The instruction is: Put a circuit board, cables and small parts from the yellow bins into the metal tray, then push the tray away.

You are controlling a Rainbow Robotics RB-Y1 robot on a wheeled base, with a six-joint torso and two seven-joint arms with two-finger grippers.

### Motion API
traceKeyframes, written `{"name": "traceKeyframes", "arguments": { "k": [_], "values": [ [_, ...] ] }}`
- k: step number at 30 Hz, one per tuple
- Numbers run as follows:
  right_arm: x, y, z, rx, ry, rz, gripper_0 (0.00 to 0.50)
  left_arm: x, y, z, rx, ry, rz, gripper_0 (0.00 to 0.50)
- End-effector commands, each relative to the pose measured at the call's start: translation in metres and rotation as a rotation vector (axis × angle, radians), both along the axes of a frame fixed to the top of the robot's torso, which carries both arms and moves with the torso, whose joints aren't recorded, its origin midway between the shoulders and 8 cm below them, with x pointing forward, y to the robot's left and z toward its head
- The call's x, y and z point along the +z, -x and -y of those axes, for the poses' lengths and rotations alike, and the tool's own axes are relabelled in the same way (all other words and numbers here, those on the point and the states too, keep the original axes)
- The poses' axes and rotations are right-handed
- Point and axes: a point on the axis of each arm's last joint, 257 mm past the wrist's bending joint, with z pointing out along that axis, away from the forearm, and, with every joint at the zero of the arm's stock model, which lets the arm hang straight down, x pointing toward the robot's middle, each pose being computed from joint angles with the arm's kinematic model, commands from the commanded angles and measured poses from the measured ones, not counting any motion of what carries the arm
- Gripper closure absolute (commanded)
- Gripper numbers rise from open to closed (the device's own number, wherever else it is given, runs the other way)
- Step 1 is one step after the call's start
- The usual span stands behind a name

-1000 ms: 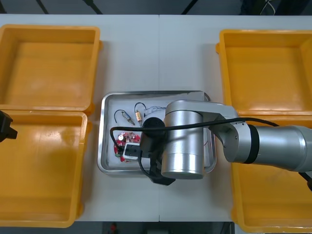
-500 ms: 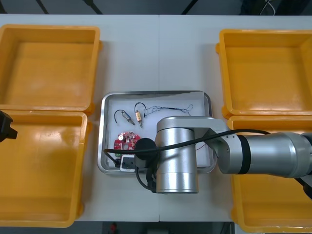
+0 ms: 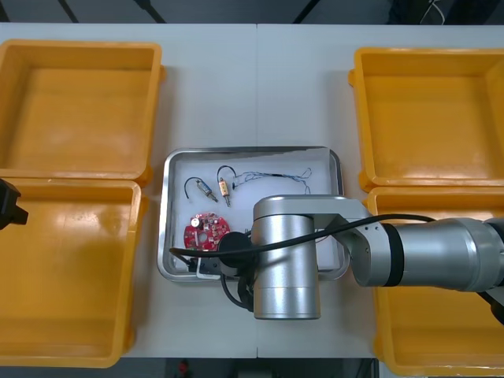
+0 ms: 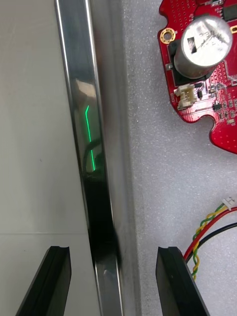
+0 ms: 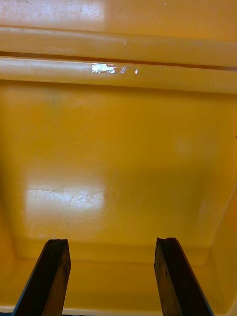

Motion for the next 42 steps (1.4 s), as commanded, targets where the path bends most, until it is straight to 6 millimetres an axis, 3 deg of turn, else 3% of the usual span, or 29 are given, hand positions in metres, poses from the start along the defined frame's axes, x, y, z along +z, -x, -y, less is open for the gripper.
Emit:
{"name": "traceKeyframes", "arguments": {
  "k": [1,2,3,4,6,14,27,42],
  "values": [
    [-0.005,0.013,-0.014,0.057,-0.003,-0.013,0.056,0.016,-0.004,-0.010,0.035,-0.030,0.037,0.000],
    [-0.007,0.014,-0.013,0.056,0.001,-0.015,0.144,0.016,-0.004,-0.010,0.035,-0.030,0.037,0.000],
    [-0.007,0.013,-0.012,0.052,0.002,-0.015,0.327,0.016,-0.004,-0.010,0.035,-0.030,0.037,0.000],
    [-0.008,0.012,-0.011,0.050,0.004,-0.014,0.448,0.016,-0.004,-0.010,0.035,-0.030,0.037,0.000],
    [-0.007,0.010,-0.012,0.050,0.004,-0.005,0.499,0.016,-0.004,-0.010,0.035,-0.030,0.037,0.000],
    [-0.006,0.005,-0.006,0.040,0.011,0.002,0.500,0.016,-0.004,-0.010,0.035,-0.030,0.037,0.000],
    [0.031,-0.053,0.008,0.038,0.050,0.151,0.500,0.016,-0.004,-0.010,0.035,-0.030,0.037,0.000],
    [0.064,-0.134,0.020,0.085,0.145,0.280,0.500,0.016,-0.004,-0.010,0.035,-0.030,0.037,0.000]
  ]
}}
